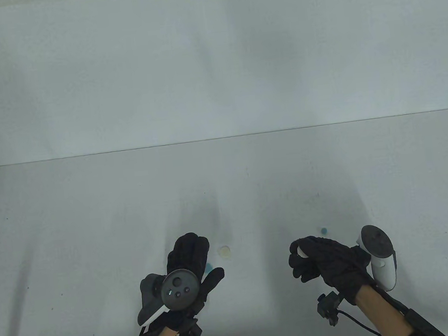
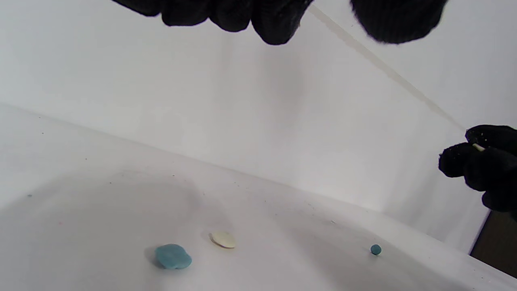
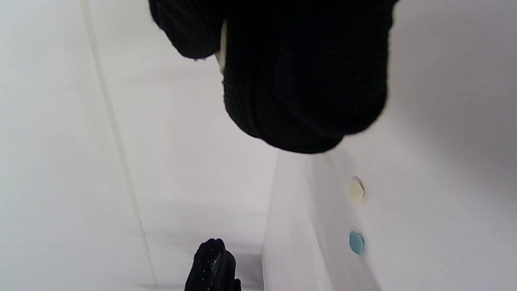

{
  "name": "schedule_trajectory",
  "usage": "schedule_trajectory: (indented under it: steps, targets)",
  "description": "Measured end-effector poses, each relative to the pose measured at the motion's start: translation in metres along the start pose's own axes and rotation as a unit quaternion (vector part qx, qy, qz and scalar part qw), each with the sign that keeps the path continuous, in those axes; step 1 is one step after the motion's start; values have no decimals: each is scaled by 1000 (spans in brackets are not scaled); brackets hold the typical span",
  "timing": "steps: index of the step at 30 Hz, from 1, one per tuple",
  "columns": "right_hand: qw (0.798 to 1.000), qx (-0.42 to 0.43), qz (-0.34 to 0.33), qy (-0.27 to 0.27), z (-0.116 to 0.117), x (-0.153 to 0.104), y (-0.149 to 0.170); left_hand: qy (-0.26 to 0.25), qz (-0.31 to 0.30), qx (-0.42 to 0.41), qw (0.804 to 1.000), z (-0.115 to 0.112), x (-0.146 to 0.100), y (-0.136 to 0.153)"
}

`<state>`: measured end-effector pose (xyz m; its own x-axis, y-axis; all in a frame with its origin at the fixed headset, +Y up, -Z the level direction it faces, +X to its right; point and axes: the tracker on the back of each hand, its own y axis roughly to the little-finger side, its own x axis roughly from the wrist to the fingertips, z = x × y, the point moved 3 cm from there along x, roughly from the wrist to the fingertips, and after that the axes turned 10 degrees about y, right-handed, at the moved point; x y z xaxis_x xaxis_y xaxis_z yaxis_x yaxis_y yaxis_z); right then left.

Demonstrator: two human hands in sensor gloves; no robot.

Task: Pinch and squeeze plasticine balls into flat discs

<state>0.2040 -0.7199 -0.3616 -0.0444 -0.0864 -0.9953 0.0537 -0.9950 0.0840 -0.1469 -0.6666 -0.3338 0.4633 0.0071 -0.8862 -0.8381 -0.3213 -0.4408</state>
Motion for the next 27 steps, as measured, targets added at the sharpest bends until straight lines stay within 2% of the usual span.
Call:
schedule_trajectory:
  steps: [6, 9, 17, 27]
  targets:
    - [999, 36, 19, -23, 0, 0, 8, -1, 0, 0, 1000, 0, 0, 0]
    - [999, 23, 21, -23, 1, 0, 8, -2, -2, -1, 1000, 1, 0, 0]
    - [1000, -2, 17, 17, -4, 0, 4, -2, -1, 0, 1000, 1, 0, 0]
    - [999, -27, 2, 36, -3, -2, -1, -5, -4, -1, 1000, 2, -1, -1]
